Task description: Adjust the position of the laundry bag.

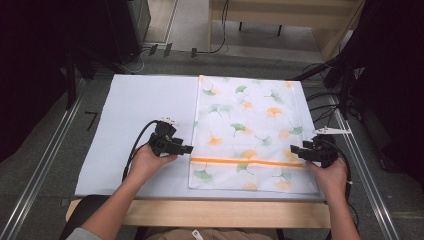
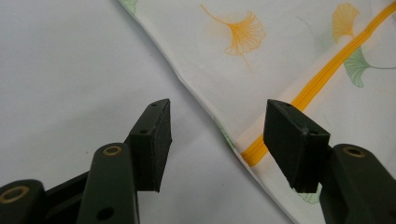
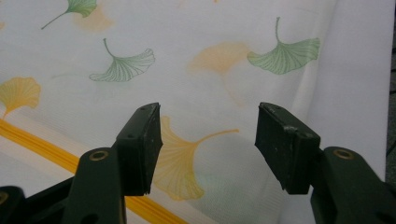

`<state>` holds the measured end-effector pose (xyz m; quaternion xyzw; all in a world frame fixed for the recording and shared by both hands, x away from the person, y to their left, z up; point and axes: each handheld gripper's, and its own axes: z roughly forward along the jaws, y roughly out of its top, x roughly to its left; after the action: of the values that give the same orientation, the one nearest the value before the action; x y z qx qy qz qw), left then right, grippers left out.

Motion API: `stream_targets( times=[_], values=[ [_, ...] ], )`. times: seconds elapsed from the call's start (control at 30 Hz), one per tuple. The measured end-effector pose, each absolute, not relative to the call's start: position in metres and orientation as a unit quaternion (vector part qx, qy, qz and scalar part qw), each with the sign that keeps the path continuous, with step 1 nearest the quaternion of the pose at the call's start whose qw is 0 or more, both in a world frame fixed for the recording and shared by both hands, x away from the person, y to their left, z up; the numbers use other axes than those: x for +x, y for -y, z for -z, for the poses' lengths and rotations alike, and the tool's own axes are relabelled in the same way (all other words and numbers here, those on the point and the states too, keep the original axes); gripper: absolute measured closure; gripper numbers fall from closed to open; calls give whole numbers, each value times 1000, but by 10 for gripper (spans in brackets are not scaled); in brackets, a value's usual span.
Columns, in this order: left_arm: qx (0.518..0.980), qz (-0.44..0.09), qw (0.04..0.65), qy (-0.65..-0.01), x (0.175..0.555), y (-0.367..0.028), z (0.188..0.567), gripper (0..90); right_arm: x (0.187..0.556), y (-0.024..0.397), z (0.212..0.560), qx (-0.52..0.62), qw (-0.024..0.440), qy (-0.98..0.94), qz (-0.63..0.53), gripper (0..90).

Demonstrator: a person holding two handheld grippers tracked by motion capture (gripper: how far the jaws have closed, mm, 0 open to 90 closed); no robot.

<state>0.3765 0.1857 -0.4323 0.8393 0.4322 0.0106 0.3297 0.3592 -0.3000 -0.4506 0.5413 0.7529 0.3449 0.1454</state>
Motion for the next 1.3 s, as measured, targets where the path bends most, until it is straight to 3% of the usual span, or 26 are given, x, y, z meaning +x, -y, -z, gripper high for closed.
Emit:
stream_targets(
  times=[0.77,0.87,1.1,1.2,1.23,1.3],
  values=[
    [844,-38,307,-438,395,-158,452,430,375,319,475,573,148,-746,-305,379],
    [840,-35,310,-444,395,-157,452,429,376,314,474,570,140,-748,-311,408],
    [837,-11,325,-441,393,-149,454,534,377,306,473,555,135,-757,-317,485],
    [838,-12,324,-438,393,-147,454,621,376,306,473,556,137,-756,-316,595],
    [838,-15,323,-441,393,-147,454,686,376,305,473,558,141,-756,-312,660],
    [839,-17,322,-438,395,-148,455,715,376,306,472,561,141,-754,-311,697]
  ],
)
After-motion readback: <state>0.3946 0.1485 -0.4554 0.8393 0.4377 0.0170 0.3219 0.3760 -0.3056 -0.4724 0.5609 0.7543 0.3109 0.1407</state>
